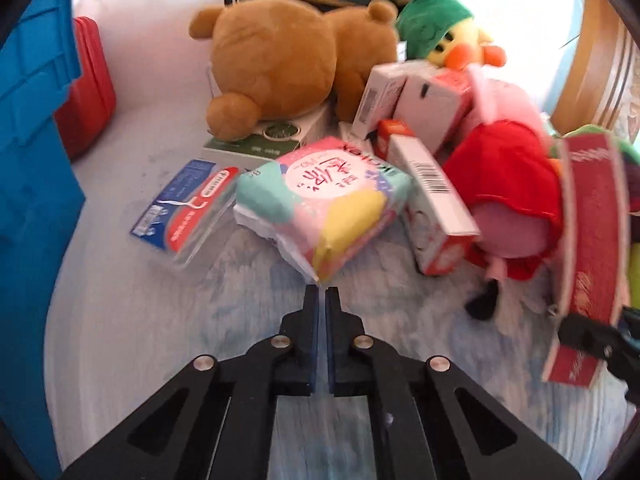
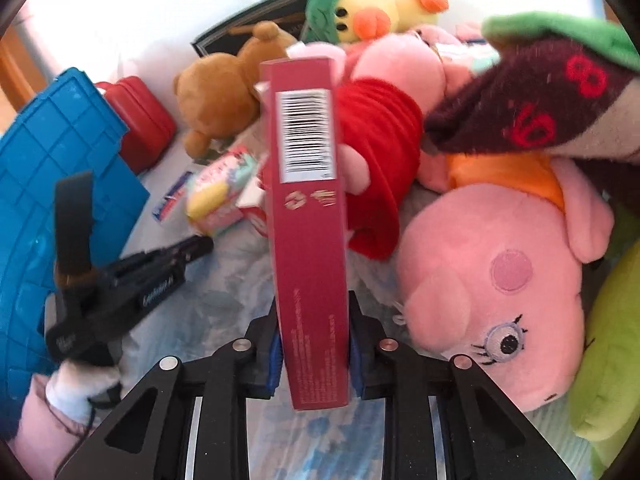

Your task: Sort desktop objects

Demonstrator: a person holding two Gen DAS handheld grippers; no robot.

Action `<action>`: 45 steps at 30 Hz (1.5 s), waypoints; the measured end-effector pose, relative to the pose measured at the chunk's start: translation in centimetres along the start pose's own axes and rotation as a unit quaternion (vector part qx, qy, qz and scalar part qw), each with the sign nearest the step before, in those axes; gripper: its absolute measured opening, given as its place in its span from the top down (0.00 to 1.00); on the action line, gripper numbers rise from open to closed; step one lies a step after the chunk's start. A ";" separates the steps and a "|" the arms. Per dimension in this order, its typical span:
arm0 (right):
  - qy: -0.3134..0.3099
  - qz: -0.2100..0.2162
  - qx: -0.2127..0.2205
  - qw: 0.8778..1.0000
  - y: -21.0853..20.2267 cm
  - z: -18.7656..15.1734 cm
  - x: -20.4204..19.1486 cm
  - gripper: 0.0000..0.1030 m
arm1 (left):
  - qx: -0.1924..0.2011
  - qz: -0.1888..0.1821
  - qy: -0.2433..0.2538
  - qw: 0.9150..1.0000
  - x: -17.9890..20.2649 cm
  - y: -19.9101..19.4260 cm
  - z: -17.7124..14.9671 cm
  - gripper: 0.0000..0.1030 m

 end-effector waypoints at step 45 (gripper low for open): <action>0.077 -0.041 0.179 0.980 -20.8 -15.0 8.8 0.76 | 0.085 -0.122 0.095 0.984 19.8 -1.7 -4.4 0.00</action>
Point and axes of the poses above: each gripper's, at about its wrist camera, not at the fingertips, and y roughly the way its jaws point, x to its right, z to its top, the point moved 9 cm from there along y, roughly the way its jaws point, and after that the axes turned 14 degrees about -x, right-handed, at the moved point
